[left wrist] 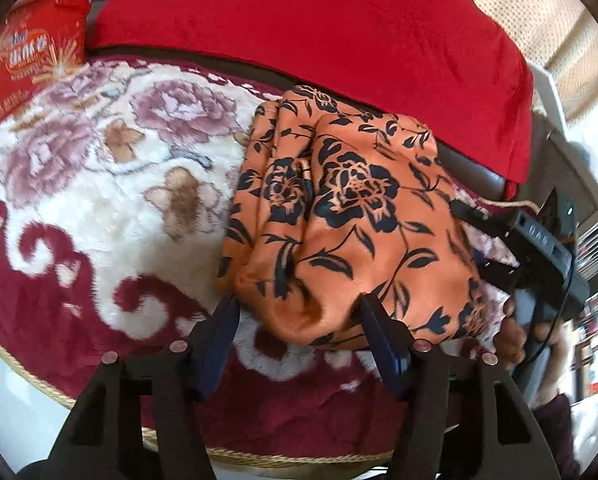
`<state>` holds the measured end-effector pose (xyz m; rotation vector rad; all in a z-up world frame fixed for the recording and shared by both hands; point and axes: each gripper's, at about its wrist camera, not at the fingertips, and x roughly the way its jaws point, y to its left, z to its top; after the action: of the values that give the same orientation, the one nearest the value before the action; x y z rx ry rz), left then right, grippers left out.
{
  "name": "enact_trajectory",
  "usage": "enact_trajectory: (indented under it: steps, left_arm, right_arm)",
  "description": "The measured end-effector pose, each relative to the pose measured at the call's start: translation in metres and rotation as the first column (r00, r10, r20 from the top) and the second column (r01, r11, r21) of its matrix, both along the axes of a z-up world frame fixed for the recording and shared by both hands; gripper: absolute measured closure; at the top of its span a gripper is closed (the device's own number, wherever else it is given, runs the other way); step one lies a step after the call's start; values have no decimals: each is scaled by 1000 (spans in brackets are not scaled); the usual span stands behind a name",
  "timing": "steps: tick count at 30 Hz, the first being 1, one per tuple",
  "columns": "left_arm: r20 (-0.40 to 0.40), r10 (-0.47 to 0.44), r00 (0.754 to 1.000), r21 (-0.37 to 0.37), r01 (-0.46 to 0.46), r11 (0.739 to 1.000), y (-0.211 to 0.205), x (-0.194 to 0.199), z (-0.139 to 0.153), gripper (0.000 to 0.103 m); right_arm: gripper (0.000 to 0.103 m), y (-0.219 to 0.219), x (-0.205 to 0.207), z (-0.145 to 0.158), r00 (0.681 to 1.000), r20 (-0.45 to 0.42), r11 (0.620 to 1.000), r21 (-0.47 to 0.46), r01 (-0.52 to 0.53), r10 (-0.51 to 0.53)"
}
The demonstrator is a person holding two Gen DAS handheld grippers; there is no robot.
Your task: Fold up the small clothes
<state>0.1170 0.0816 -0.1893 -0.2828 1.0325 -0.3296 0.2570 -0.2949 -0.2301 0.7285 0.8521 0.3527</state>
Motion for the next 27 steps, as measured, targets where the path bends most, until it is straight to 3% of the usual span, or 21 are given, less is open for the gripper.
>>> enact_trajectory:
  steps: [2,7,9,10,11,14,16,20,24,26,27]
  left_arm:
    - [-27,11,1000,-59,-12,998,3,2,-4,22]
    - [-137,52,989,-155,-73,985,4,4,-21,19]
    - [-138,82,987,-164,-104,981,3,4,-23,38]
    - [-131,76,988,-180,-99,979,2,4,-22,57]
    - [-126,75,989,-177,-97,979,-1,5,-19,58]
    - [-84,74,994,-124,-84,989,-10,6,-10,75]
    - [-41,61,997,-86,-64,994,-14,6,-2,79]
    - [86,32,996,-9,-31,999,-20,8,29,83]
    - [222,2,975,156,-38,987,-25,8,53,83]
    - [192,4,981,212,-45,976,-25,12,38,83]
    - [131,11,991,224,-40,974,-23,18,16,83]
  right_arm:
    - [30,1,-1,1,1000,2,1000,-6,-1,1]
    - [30,1,-3,2,1000,8,1000,-7,-1,1]
    - [30,1,-3,2,1000,9,1000,-6,-1,1]
    - [30,2,-4,2,1000,10,1000,-10,0,0]
    - [30,2,-4,3,1000,12,1000,-13,-1,1]
    - [30,3,-6,4,1000,15,1000,-14,1,-1]
    - [30,3,-6,5,1000,20,1000,-11,-1,1]
    - [30,6,-9,9,999,48,1000,-9,-13,13]
    - [30,11,-11,14,996,84,1000,5,-29,28]
    - [30,17,-9,12,996,74,999,-6,-44,45]
    - [30,21,-8,10,997,60,998,-22,-54,56]
